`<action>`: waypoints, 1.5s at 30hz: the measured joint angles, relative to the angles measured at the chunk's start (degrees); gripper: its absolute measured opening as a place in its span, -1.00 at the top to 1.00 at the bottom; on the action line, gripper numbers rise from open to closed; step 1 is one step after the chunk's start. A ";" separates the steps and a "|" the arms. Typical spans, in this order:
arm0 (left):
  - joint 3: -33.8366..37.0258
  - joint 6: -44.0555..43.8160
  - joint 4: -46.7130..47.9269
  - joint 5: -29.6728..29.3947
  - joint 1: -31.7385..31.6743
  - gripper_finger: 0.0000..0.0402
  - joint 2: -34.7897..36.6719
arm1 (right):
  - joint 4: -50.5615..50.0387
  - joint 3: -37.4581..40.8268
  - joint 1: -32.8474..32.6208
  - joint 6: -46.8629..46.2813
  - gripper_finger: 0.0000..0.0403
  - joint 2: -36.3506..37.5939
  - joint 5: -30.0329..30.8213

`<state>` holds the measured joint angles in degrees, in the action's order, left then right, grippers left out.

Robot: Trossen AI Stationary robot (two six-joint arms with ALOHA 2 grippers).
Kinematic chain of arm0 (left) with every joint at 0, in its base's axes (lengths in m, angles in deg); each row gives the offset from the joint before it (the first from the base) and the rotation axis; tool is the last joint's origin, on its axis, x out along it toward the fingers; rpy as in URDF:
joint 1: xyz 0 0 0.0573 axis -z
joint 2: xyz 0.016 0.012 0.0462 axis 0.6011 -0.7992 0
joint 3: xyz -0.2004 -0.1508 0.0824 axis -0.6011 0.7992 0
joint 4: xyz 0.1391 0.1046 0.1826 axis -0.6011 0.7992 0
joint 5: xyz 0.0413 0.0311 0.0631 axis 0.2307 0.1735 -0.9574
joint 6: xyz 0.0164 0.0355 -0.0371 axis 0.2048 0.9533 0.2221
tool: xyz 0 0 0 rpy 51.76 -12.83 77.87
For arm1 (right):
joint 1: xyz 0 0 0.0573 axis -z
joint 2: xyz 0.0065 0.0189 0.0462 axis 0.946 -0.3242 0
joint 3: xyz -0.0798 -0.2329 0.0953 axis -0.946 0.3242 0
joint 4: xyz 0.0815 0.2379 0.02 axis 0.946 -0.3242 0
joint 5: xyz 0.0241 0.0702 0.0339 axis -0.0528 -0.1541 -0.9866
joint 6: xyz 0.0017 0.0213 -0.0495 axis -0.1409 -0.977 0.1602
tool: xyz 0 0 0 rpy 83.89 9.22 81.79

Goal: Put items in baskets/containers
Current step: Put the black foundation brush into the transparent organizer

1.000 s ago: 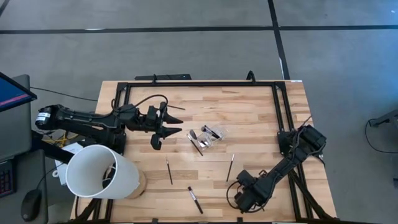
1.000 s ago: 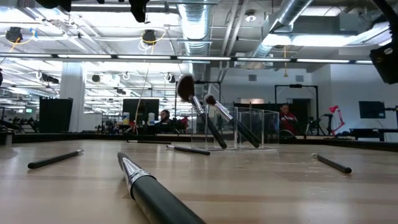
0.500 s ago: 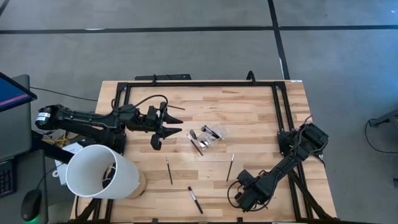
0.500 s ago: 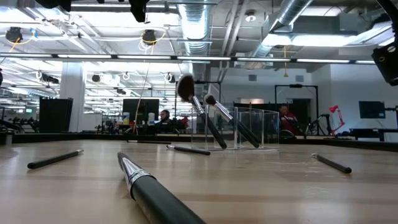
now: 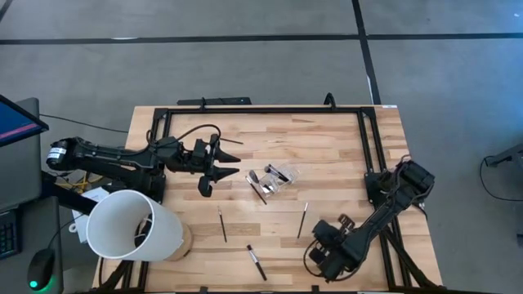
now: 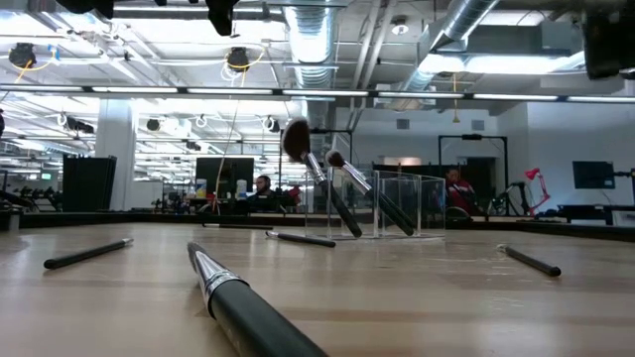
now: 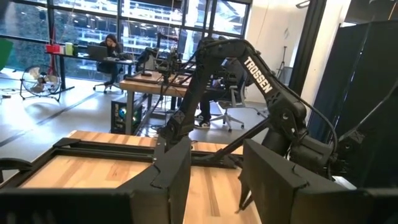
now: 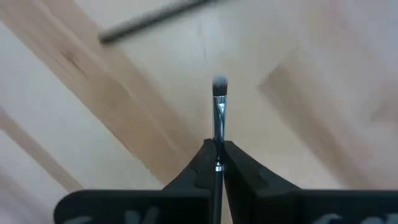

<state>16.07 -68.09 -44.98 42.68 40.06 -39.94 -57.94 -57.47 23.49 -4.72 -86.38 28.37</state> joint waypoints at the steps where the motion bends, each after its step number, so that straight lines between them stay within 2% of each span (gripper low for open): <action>1: 0.00 0.01 0.15 0.01 0.00 0.28 0.00 | -0.37 -0.01 -0.30 -0.23 0.98 0.80 2.89; 5: 0.00 0.00 0.21 0.00 0.00 0.28 0.00 | -1.91 -0.07 -0.46 0.31 0.97 4.96 14.16; 11: 0.00 -0.02 0.19 0.00 0.00 0.28 0.00 | -7.21 0.69 0.58 1.79 1.00 12.32 39.88; 14: 0.00 -1.00 0.19 0.01 0.02 0.28 0.00 | -8.54 2.70 2.93 2.50 1.00 15.80 49.55; 18: 0.00 -1.07 0.19 -0.06 0.69 0.28 0.00 | -8.88 6.04 7.96 5.76 1.00 19.57 57.69; 21: 0.00 -0.98 0.19 0.02 1.39 0.28 0.00 | -8.95 7.00 12.19 8.23 1.00 22.35 61.64; 26: 0.00 -0.87 0.14 0.00 1.70 0.28 0.00 | -8.12 7.04 16.00 14.75 1.00 27.99 58.71; 31: 0.00 0.49 -0.06 -0.35 1.62 0.28 0.00 | -8.34 7.31 19.24 14.89 0.97 31.42 41.42; 35: 0.00 0.64 -0.10 -2.16 1.62 0.28 0.00 | -8.42 10.30 24.44 12.95 0.86 32.78 28.53; 40: 0.00 0.15 -0.05 -2.15 1.95 0.28 0.00 | -5.98 16.30 29.91 12.92 0.69 33.01 20.64; 45: 0.00 0.04 0.17 -2.16 2.69 0.28 0.00 | -5.30 21.21 36.57 16.62 0.65 32.98 13.49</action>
<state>16.07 -68.05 -44.81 40.52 42.75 -39.94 -63.24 -36.26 60.05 11.90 -53.39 41.87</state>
